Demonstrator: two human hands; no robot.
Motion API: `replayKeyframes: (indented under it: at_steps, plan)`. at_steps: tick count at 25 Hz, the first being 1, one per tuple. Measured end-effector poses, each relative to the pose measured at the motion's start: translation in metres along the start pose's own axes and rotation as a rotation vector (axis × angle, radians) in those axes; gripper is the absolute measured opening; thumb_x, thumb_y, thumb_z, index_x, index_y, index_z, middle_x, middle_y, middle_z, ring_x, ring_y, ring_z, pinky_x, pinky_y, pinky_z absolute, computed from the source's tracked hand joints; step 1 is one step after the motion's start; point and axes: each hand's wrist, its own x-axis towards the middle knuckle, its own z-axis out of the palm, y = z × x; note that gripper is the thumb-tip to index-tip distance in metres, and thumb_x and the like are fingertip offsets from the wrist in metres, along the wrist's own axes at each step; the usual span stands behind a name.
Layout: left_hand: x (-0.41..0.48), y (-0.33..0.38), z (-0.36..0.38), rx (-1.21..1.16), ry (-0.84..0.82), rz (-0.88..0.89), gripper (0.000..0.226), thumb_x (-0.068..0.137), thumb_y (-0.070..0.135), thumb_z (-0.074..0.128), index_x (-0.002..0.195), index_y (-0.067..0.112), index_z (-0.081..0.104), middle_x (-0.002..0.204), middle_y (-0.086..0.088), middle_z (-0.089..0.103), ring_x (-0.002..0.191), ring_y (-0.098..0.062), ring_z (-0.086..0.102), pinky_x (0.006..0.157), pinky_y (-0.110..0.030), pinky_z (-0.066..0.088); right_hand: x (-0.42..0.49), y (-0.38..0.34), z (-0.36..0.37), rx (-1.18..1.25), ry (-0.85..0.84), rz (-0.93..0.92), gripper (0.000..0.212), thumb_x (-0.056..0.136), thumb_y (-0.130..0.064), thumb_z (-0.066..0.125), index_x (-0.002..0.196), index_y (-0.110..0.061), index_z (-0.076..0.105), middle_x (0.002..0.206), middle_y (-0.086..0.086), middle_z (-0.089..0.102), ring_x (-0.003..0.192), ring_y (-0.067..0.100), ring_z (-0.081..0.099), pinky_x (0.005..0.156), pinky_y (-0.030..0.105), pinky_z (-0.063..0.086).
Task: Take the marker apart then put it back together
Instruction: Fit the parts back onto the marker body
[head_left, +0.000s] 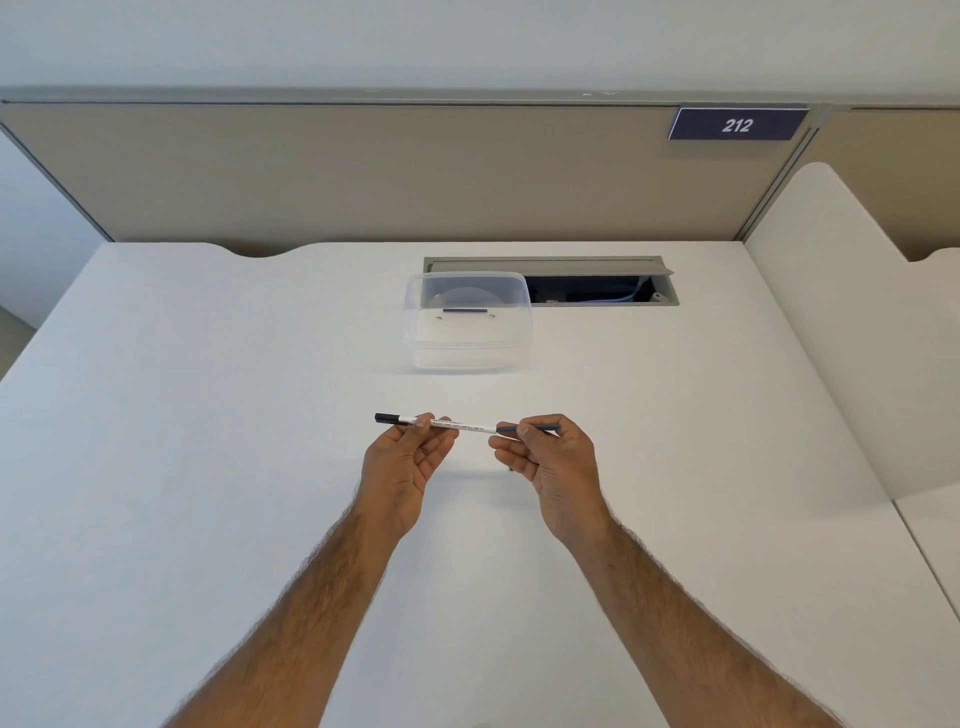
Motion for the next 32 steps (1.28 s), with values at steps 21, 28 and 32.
replayKeyframes:
  at_steps: [21,28,32]
  plan:
    - [-0.010,0.010,-0.002,1.501,-0.150,0.592,0.008,0.085,0.041,0.074,0.092,0.037,0.075,0.081,0.026,0.070,0.082,0.002,0.065,0.068,-0.019,0.050,0.003,-0.014,-0.004,-0.062,-0.042,-0.029,0.004,0.094,0.001,0.064,0.097,0.000,0.068,0.097,0.024,0.076,0.080,0.032,0.074,0.072,0.034,0.062]
    - [-0.010,-0.011,-0.001,1.374,-0.180,0.548,0.001,0.092,0.035,0.070,0.091,0.035,0.069,0.084,0.020,0.072,0.084,-0.001,0.067,0.076,-0.034,0.057,0.003,-0.018,-0.001,-0.145,-0.122,-0.082,0.025,0.089,0.002,0.070,0.113,-0.002,0.066,0.093,0.019,0.077,0.083,0.033,0.074,0.079,0.037,0.062]
    - [-0.009,-0.012,0.001,1.355,-0.194,0.542,0.004,0.091,0.034,0.071,0.089,0.036,0.067,0.083,0.019,0.072,0.084,-0.003,0.068,0.077,-0.039,0.058,0.002,-0.017,-0.001,-0.182,-0.152,-0.103,0.028,0.084,-0.001,0.073,0.112,-0.005,0.068,0.094,0.017,0.076,0.086,0.031,0.074,0.079,0.036,0.061]
